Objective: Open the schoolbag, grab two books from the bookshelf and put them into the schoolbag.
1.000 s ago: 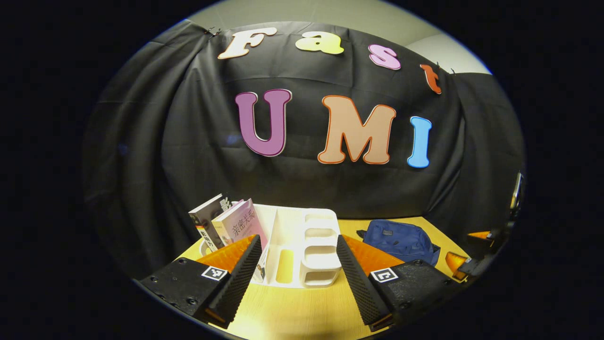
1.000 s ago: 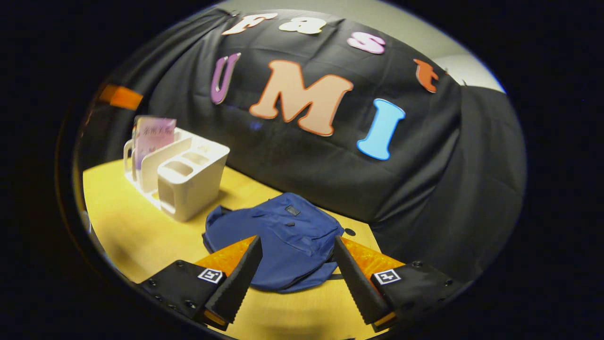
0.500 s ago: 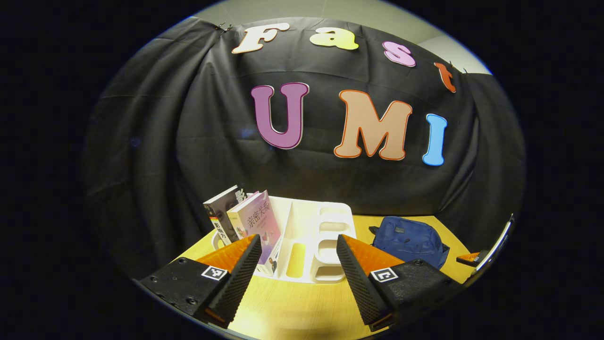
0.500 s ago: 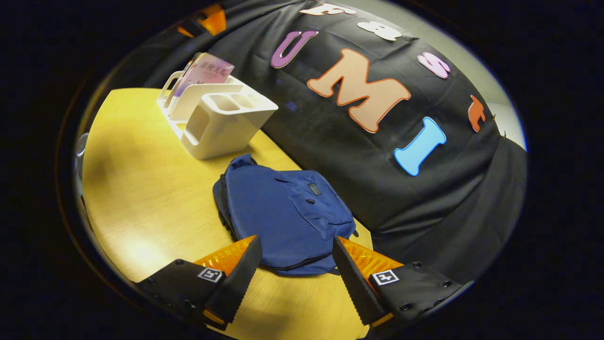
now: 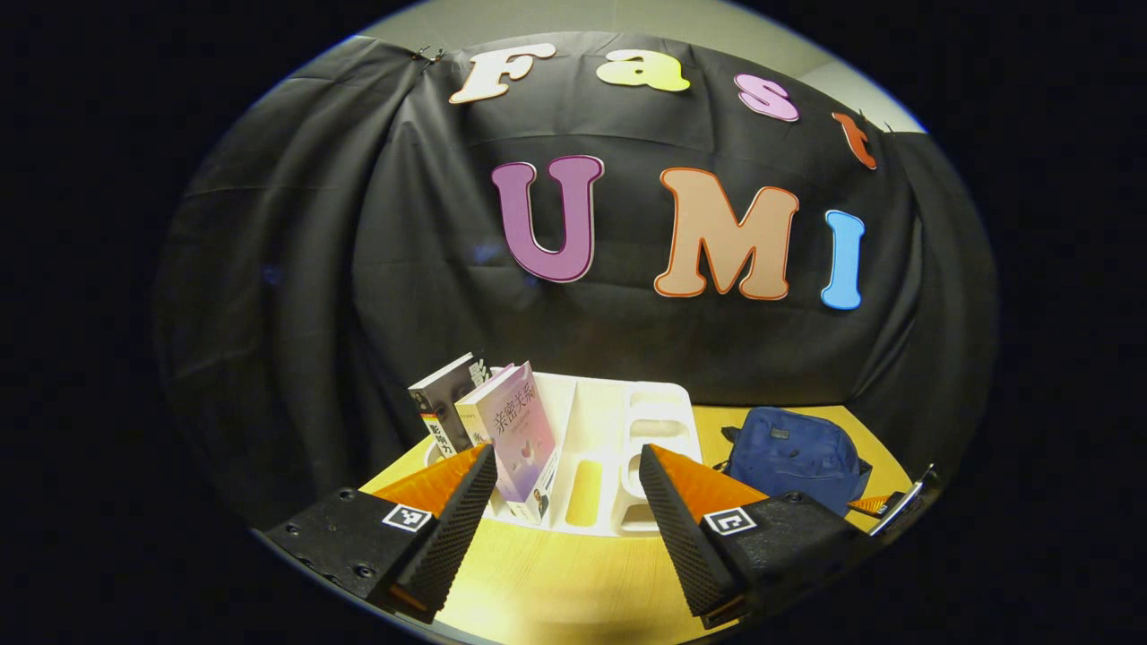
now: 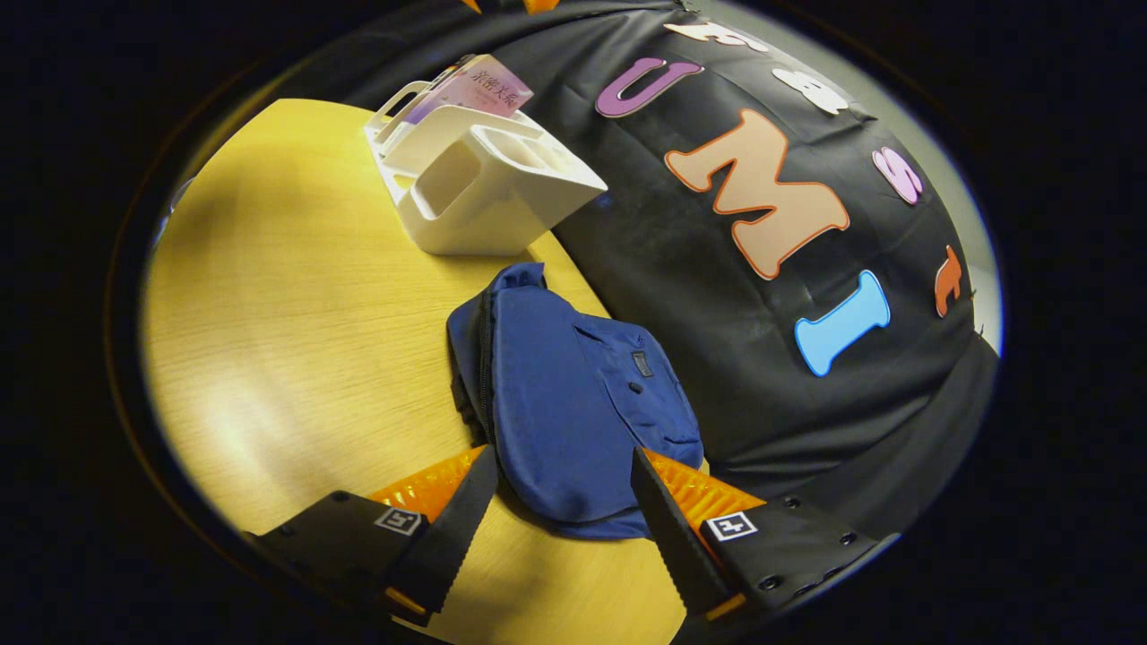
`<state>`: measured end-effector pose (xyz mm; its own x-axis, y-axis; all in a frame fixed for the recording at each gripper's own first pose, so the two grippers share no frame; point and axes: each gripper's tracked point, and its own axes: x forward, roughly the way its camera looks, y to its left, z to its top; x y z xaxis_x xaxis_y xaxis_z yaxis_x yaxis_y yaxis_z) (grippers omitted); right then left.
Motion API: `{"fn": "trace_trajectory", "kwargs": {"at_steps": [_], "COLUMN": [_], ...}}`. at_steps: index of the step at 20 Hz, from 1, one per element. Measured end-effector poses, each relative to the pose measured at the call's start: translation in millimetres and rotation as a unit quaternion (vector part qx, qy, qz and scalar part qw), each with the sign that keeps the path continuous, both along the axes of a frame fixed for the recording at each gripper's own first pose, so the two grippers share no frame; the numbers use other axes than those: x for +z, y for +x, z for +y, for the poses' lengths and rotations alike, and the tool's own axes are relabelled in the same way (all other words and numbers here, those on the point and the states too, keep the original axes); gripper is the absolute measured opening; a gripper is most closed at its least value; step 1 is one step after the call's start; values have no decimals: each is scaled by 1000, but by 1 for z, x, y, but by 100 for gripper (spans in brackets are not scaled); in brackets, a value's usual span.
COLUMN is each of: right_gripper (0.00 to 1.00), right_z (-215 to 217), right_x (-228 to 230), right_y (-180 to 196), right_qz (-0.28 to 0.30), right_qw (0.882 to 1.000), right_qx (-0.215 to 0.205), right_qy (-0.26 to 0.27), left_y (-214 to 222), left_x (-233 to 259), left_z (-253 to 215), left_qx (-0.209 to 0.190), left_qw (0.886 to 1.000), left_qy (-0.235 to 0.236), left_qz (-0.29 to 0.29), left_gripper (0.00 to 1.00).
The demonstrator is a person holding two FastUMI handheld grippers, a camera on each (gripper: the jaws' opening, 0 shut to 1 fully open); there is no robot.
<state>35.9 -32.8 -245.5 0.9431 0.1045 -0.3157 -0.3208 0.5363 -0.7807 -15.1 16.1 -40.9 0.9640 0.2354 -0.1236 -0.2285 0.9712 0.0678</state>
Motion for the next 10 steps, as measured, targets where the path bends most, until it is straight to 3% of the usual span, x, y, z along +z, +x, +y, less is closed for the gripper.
{"fn": "trace_trajectory", "kwargs": {"at_steps": [2,3,4,5,6,9,10], "right_gripper": [91,97,90,90,98,97,89], "right_z": [2,2,2,1,1,-6,-8], "right_x": [-4,-7,-11,-16,-19,-17,-15], "right_y": [4,8,10,12,14,20,22], "right_qz": [2,3,6,12,18,16,16], "right_qw": [1000,1000,1000,1000,1000,999,999], "right_qx": [1,0,-2,-4,-7,-19,-24], "right_qy": [-8,-13,-17,-19,-20,-26,-22], "left_y": [-1,-2,-2,-2,-3,-4,-3], "left_x": [-2,-4,-4,-6,-8,-8,-8], "left_z": [2,4,5,6,7,9,10], "left_qx": [3,5,7,7,7,8,8], "left_qw": [1000,1000,1000,1000,1000,1000,1000], "left_qy": [-2,-3,-4,-5,-5,-2,-1], "left_qz": [1,4,6,9,12,14,14], "left_gripper": [94,94,94,94,94,94,94]}}
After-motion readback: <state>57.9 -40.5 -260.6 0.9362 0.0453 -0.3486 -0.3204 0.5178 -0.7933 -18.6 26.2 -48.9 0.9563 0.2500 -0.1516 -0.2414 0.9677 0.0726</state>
